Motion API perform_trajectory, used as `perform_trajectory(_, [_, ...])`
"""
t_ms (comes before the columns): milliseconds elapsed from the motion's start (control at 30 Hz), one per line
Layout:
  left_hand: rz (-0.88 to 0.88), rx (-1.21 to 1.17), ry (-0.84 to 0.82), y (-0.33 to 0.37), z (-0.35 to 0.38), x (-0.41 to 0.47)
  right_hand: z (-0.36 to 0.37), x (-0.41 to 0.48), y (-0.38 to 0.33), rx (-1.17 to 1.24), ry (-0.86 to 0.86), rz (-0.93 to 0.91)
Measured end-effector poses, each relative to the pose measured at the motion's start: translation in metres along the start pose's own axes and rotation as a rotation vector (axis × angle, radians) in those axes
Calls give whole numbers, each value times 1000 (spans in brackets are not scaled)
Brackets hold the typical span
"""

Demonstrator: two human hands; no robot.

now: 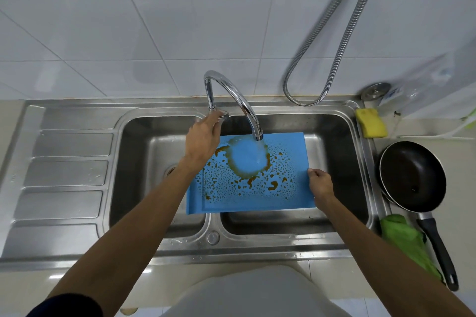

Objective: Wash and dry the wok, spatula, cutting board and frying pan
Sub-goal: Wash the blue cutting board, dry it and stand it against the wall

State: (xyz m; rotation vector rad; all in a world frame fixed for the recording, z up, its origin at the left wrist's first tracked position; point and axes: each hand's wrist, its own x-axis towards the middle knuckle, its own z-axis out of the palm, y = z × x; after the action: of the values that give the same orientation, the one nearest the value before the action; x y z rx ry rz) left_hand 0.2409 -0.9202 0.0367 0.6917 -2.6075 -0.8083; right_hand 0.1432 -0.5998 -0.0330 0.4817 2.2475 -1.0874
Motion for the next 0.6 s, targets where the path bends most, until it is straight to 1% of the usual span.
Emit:
perform_trajectory(133, [42,-64,-72,-4,-4,-6,1,-1,1,8,-3,8])
perform_trajectory(233, [60,-84,-19,-4,-4,0,1,-1,0,-17,0,4])
perform_trajectory(300, [40,-102,13,-1,-3,10,0,-1,-1,-19,0,2])
perform_trajectory(600, [22,-137,12,-3,1,30,1,-1,2,-14,-9,-8])
